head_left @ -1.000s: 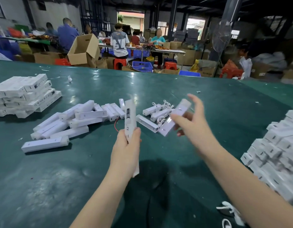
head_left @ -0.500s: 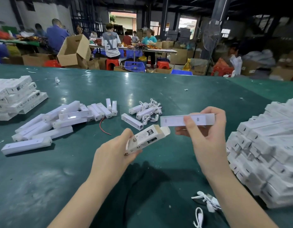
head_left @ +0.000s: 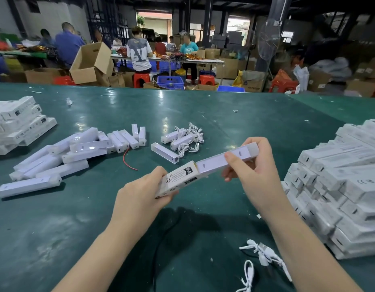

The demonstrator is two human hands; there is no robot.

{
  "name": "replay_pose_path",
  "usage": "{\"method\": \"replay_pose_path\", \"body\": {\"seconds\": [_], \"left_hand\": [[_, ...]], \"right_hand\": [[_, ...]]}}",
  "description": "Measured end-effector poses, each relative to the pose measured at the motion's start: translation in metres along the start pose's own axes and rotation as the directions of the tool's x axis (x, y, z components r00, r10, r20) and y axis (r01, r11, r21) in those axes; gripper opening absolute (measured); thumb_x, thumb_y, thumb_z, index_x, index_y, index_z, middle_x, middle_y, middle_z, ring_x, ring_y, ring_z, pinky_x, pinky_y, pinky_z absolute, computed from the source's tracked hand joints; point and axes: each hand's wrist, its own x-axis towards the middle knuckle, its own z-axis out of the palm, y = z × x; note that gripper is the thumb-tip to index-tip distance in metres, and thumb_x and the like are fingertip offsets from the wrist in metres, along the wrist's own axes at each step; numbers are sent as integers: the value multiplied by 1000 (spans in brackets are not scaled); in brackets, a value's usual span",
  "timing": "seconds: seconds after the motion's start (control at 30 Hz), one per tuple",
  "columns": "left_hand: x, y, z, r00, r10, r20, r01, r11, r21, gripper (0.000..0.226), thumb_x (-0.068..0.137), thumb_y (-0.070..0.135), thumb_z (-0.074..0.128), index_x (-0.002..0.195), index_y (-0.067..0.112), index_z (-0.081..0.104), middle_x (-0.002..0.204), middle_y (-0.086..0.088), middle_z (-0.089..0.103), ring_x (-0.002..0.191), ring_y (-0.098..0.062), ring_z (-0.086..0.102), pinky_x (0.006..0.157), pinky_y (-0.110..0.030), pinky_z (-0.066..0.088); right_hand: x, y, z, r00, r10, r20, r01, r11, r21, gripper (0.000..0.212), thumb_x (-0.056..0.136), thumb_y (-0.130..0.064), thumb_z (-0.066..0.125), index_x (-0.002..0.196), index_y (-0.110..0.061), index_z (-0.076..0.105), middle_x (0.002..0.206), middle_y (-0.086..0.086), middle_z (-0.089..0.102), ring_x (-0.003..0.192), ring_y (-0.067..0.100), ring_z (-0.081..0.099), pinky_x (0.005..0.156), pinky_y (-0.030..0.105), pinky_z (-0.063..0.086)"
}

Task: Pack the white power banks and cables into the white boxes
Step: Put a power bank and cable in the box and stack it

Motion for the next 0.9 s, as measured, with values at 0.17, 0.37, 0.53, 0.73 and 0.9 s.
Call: {"method": "replay_pose_path", "body": {"seconds": [0.17,0.37,0.53,0.73,0.9], "left_hand": [[-2,4,3,998,56,-7,-56,998,40,30,78,43,72,79,27,46,63,14,47,62,-19,48,50,-27,35],[-3,3,2,995,98,-34,-96,994,47,43,76,39,75,73,30,33,60,14,44,58,-20,43,47,-27,31],[-2,2,-1,971,239,-23,-235,966,105,24,76,29,79,77,19,57,66,10,57,58,-20,49,44,-32,41],[-5,4,0,959,275,65,-280,956,92,20,76,25,78,83,24,60,73,12,60,64,-18,54,47,-31,42],[-3,4,-1,968,249,20,-250,964,86,21,74,21,79,80,21,58,69,11,58,61,-18,50,45,-31,40]], "right_hand": [[6,2,-12,995,105,5,-104,994,-23,24,93,-3,60,91,-17,40,62,-1,62,53,19,59,53,25,48],[8,2,-19,992,128,5,-127,989,-70,23,92,-4,60,92,-17,41,67,8,61,51,17,57,50,22,45],[9,4,-22,982,183,49,-176,976,-127,21,90,-6,60,92,-16,41,67,7,61,54,19,56,53,26,43],[10,6,-24,980,186,75,-178,979,-102,21,91,-5,60,92,-15,41,62,3,60,57,21,53,55,28,43],[11,4,-30,983,171,60,-168,985,-47,22,91,-4,60,90,-16,41,67,10,58,57,23,50,55,29,40]]}}
